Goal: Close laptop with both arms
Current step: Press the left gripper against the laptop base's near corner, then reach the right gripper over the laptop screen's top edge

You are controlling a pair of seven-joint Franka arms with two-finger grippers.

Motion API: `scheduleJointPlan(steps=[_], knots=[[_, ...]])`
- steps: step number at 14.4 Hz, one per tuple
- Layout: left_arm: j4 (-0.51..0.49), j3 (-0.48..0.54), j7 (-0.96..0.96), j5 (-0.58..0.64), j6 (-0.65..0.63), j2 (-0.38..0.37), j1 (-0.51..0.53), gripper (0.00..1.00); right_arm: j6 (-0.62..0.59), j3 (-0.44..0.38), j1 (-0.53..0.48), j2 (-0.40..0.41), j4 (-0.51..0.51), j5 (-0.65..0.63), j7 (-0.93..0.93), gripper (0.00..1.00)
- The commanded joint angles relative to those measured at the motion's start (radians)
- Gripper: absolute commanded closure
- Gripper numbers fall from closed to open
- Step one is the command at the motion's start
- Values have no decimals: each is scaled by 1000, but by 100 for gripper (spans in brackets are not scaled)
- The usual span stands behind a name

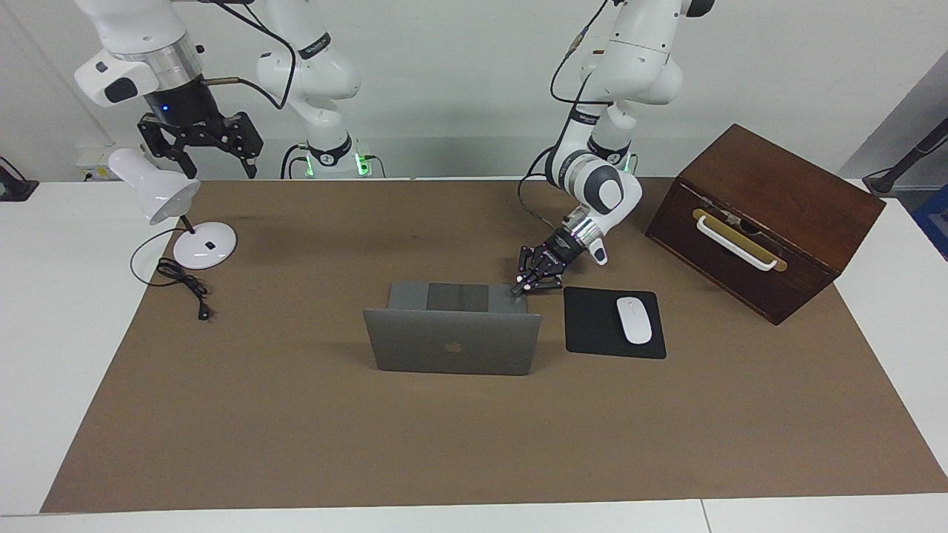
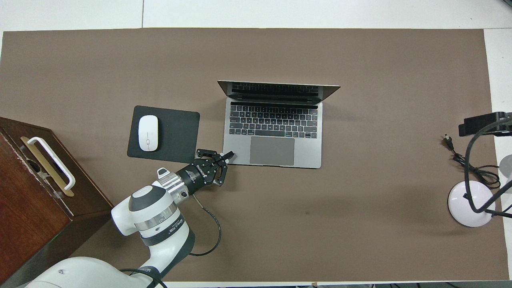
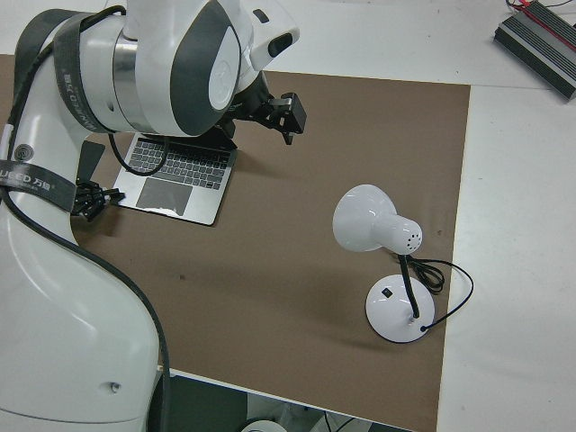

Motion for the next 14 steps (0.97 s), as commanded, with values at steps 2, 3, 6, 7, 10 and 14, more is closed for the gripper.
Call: scheduleJointPlan(steps=[2, 3, 6, 7, 10, 14], knots=[[14, 9, 26, -28, 16, 25, -15, 100, 11, 2, -3, -16, -18, -6, -22, 0], [14, 9, 28, -28, 16, 26, -15, 100, 11, 2, -3, -16, -18, -6, -22, 0], [14, 9, 28, -29, 16, 31, -15, 100, 13, 4, -3, -16, -18, -5, -24, 20], [16, 9, 28, -29, 16, 31, -15, 100, 13, 4, -2, -16, -18, -5, -24, 54], [14, 9, 58, -29, 14, 32, -15, 100, 13, 4, -2, -16, -16, -6, -27, 100], [14, 9, 78, -29, 14, 32, -15, 100, 31, 4, -2, -16, -16, -5, -33, 100]])
